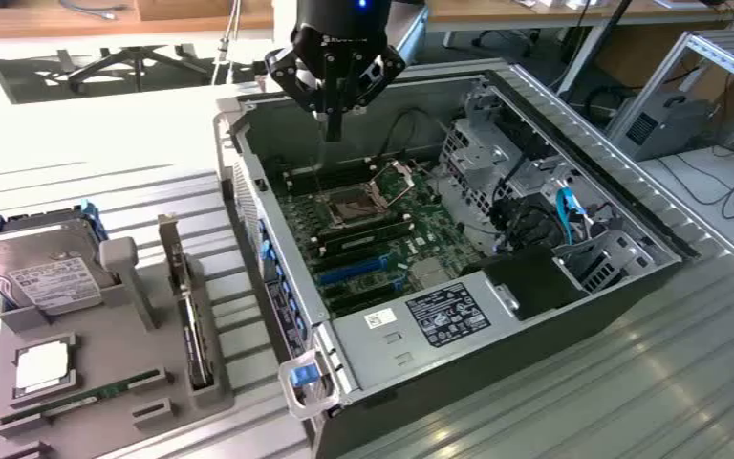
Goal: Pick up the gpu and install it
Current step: 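Reach for the gpu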
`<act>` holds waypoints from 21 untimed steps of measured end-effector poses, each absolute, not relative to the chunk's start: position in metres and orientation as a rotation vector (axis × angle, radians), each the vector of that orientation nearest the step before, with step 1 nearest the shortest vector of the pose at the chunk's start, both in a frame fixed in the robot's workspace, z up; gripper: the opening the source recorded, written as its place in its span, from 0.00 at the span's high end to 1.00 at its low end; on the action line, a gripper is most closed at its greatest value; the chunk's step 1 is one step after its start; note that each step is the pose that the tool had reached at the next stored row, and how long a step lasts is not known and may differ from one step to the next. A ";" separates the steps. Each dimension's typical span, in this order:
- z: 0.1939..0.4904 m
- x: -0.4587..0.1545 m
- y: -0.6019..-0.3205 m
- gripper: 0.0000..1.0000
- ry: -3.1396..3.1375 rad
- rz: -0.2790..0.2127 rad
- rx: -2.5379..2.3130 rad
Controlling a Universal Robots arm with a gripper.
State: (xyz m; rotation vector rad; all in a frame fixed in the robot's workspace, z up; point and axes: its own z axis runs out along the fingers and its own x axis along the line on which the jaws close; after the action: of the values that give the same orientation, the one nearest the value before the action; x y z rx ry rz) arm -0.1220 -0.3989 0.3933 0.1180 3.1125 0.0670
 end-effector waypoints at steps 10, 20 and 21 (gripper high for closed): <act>0.393 -0.125 -0.399 0.89 3.113 0.067 0.118; 0.393 -0.137 -0.399 0.89 3.112 0.067 0.118; 0.393 -0.138 -0.399 0.89 3.112 0.067 0.118</act>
State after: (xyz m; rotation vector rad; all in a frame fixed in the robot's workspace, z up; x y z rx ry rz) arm -0.1379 -0.3989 0.3933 0.1180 3.1124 0.0672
